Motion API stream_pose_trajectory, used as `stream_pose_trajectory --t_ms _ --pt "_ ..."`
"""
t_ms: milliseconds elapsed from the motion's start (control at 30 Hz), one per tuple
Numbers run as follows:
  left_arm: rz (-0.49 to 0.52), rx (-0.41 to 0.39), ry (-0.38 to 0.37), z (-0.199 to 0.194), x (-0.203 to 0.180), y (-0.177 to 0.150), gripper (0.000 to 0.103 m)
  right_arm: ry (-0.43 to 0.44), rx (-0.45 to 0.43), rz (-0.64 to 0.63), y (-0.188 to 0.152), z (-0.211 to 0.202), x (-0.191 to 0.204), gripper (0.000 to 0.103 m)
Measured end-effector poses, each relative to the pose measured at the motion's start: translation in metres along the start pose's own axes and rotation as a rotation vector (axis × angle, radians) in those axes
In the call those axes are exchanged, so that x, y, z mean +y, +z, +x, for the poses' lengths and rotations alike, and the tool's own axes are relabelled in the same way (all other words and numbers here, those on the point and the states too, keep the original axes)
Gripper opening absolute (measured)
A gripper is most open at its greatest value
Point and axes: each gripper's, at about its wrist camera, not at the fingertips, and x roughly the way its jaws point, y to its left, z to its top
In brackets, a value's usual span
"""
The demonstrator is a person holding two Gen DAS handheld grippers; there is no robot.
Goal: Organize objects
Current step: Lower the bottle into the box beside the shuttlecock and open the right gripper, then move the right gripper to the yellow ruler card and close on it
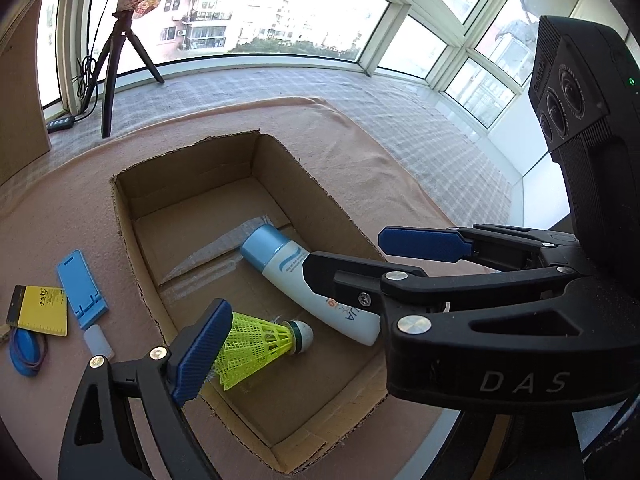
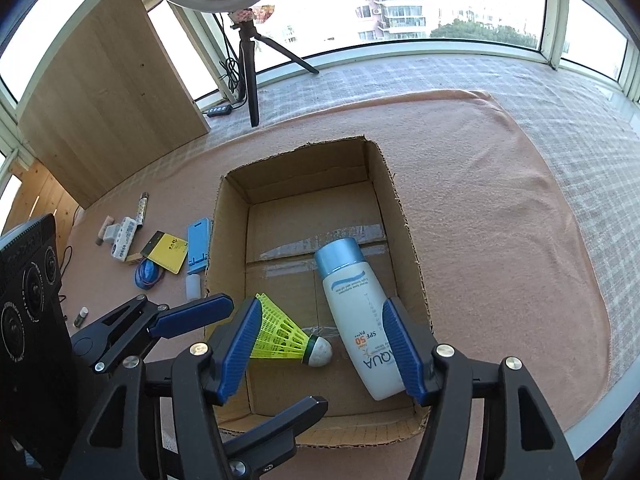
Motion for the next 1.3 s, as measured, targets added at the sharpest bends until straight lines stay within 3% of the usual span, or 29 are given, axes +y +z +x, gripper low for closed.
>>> stream_pose_trajectory --t_ms 467,767,1033,1300 --pt "-0.057 -0.034 0.053 -0.056 0.042 -0.033 0.092 0.058 -0.034 0.009 0.001 -0.006 0.031 0.059" --pt "-0.15 -0.066 0.163 -0.11 0.103 -0.074 0.092 0.128 -0.021 -0.046 0.006 0.004 0.082 0.059" --pt "-0.276 -0.094 0.277 -0.167 0.169 -0.125 0.092 0.175 0.035 -0.097 0.016 0.037 0.139 0.059" --pt "-0.385 -0.113 0.342 -0.21 0.213 -0.171 0.092 0.259 0.166 -0.073 0.041 0.105 0.189 0.059"
